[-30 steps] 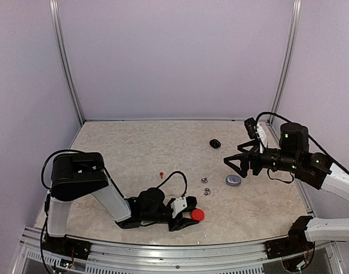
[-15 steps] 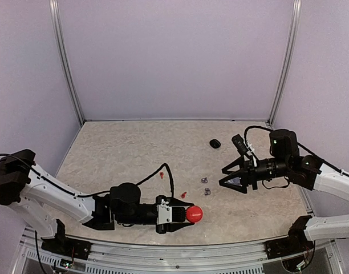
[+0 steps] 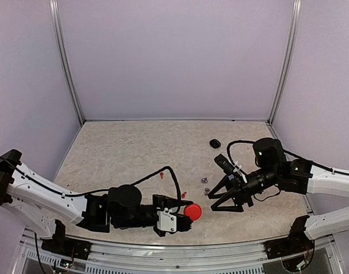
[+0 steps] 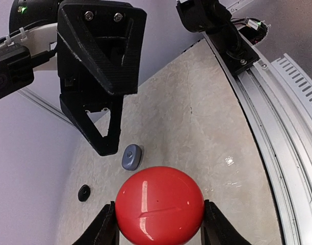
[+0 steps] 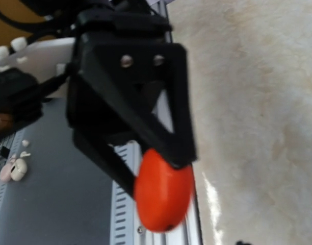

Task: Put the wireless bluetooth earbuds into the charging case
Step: Pass from the left arm to the right

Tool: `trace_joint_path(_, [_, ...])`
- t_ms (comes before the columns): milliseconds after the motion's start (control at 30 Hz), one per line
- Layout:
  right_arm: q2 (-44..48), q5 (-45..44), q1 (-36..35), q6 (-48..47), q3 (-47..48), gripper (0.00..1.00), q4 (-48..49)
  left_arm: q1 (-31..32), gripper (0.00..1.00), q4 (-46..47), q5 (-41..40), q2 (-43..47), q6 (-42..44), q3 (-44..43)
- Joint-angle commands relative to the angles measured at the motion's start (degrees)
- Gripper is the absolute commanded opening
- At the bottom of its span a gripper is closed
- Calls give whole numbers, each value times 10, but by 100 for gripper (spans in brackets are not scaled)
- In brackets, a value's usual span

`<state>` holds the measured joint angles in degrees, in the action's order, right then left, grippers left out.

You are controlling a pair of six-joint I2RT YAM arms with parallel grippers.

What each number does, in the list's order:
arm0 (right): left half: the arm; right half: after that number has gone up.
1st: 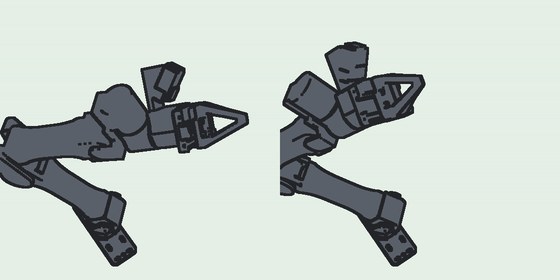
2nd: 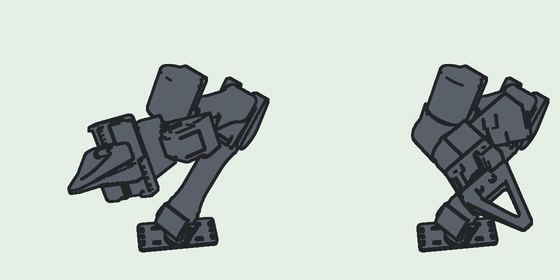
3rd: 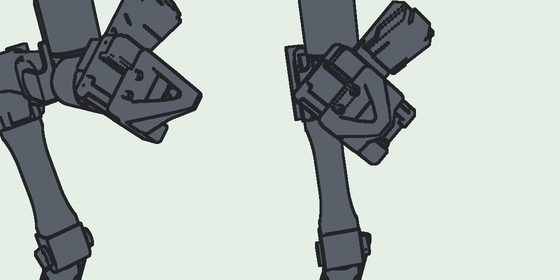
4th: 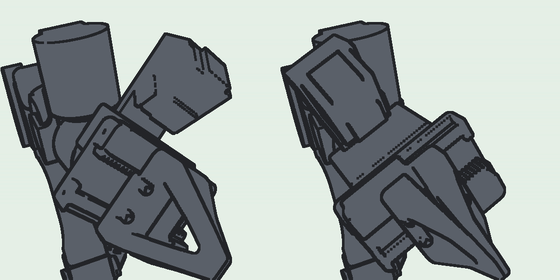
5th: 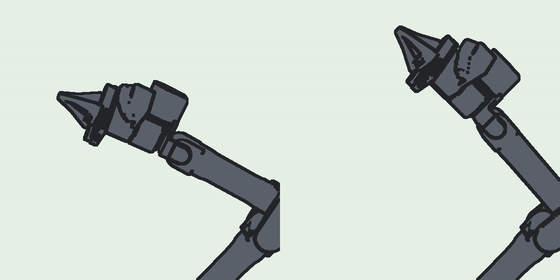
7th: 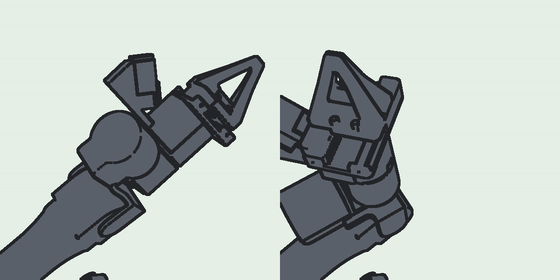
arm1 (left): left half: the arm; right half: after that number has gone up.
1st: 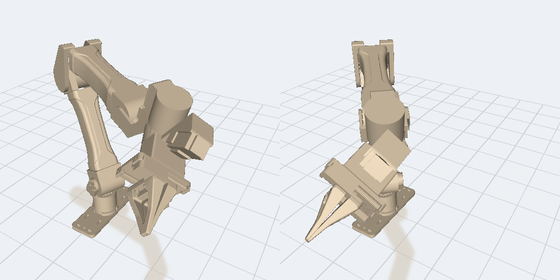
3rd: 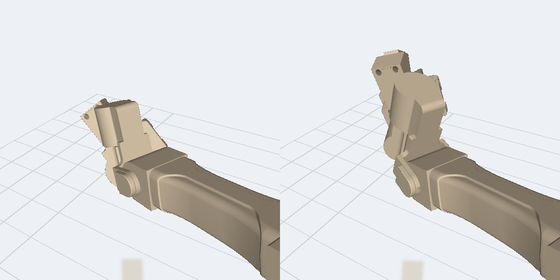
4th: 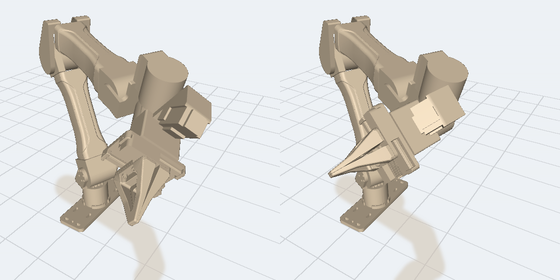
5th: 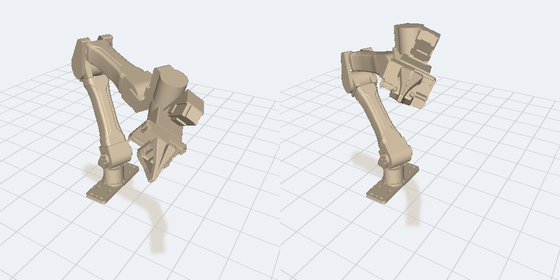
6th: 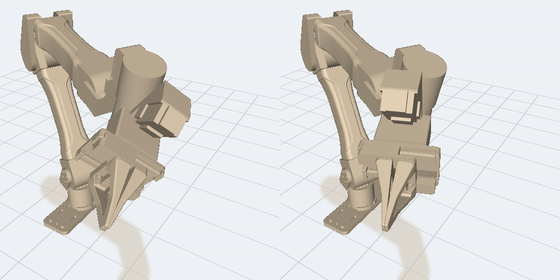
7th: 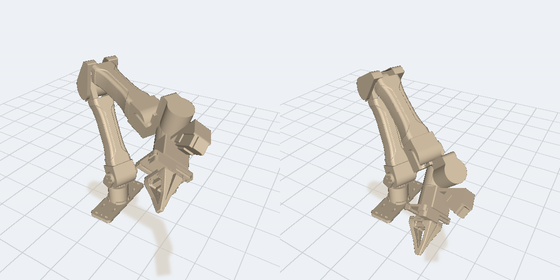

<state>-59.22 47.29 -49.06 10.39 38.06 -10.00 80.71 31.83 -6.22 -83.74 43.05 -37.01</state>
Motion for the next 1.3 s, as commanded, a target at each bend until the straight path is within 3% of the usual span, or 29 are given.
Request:
trace_joint_path(0, [-13, 17, -20, 27, 1, 65, 62, 3, 30, 7, -16, 7, 16, -9])
trace_joint_path(467, [-118, 54, -78, 9, 41, 50, 49, 31, 29, -1, -24, -1, 55, -17])
trace_joint_path(833, [-155, 86, -91, 0, 52, 33, 44, 37, 29, -3, -34, 1, 68, -17])
trace_joint_path(1000, [-166, 89, -96, -9, 63, 22, 32, 38, 31, 5, -42, -1, 69, -14])
trace_joint_path(1067, [-160, 83, -96, -10, 66, 18, 33, 36, 40, 22, -52, 2, 64, -6])
trace_joint_path(1200, [-139, 41, -92, -5, 74, 13, 44, 26, 67, 95, -89, 21, 31, 28])
trace_joint_path(1267, [-124, 8, -84, 4, 75, 12, 60, 15, 75, 144, -102, 38, 8, 50])
